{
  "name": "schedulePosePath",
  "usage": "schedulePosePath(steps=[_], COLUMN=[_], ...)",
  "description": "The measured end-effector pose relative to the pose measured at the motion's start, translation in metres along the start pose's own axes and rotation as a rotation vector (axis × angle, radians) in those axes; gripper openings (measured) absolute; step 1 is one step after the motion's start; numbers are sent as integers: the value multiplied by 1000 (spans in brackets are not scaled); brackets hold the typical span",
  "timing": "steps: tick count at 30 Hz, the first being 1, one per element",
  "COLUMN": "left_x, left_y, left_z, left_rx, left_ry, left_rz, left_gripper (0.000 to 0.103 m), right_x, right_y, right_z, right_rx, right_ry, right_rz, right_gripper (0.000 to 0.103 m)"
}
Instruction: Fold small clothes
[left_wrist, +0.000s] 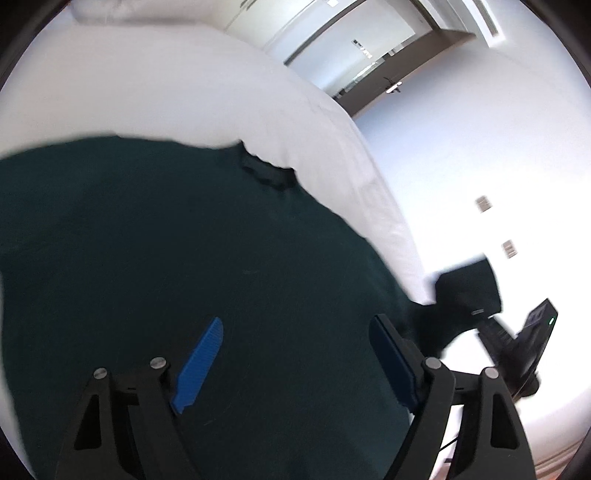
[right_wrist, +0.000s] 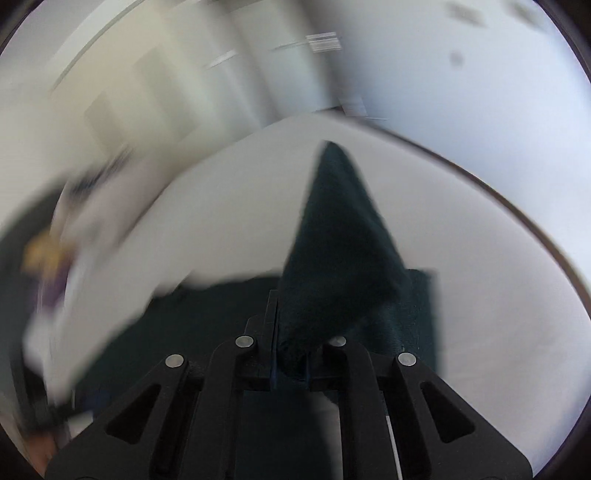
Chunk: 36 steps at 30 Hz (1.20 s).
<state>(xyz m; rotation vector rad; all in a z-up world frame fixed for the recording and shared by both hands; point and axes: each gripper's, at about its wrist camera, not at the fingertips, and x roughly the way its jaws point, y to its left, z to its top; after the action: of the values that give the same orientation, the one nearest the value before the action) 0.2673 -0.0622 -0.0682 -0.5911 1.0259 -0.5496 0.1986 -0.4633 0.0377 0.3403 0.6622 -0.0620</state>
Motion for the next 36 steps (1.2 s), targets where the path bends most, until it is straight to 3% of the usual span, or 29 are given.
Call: schedulePosePath(steps=[3, 5, 6, 8, 13, 15, 16, 19, 21, 23, 25, 28, 32, 36], left_x=[25, 38, 42, 51, 72, 78, 79, 88, 92, 95, 95, 84, 42, 14], left_y=[10, 13, 15, 18, 19, 9, 8, 2, 0, 0, 1, 3, 9, 35], left_z=[5, 4, 4, 1, -10, -11, -13, -16, -16, -21, -24, -14, 20, 51], left_rx=[-102, -138, -146, -157, -206, -192, -188, -189, -185, -192, -175, -154, -94, -41], left_ry=[83, 129, 137, 158, 215, 226, 233, 246, 252, 278, 282, 240, 116, 23], left_rz=[-123, -171, -177, -173, -199, -208, -210, -206, -195, -191, -151, -135, -107, 12], left_gripper=[83, 83, 83, 89, 92, 94, 94, 91, 78, 36, 6, 8, 8, 8], right_x=[42, 77, 91, 110, 121, 119, 111, 84, 68, 70, 71, 63, 72, 97], right_y=[95, 131, 138, 148, 137, 121, 124, 97, 60, 42, 12, -22, -58, -74], right_z=[-29, -54, -84, -118, -123, -135, -140, -137, -153, -158, -159, -170, -181, -181], right_rx=[-322, -436, -486, -528, -460, -406, -369, -270, -169, -44, 128, 296, 526, 671], right_ry=[44, 156, 210, 253, 279, 275, 271, 206, 215, 225, 242, 263, 281, 226], right_rz=[-81, -62, -75, -100, -35, 8, 29, 64, 82, 129, 210, 282, 387, 435], right_gripper=[8, 9, 9, 11, 26, 53, 72, 76, 76, 76, 76, 76, 76, 76])
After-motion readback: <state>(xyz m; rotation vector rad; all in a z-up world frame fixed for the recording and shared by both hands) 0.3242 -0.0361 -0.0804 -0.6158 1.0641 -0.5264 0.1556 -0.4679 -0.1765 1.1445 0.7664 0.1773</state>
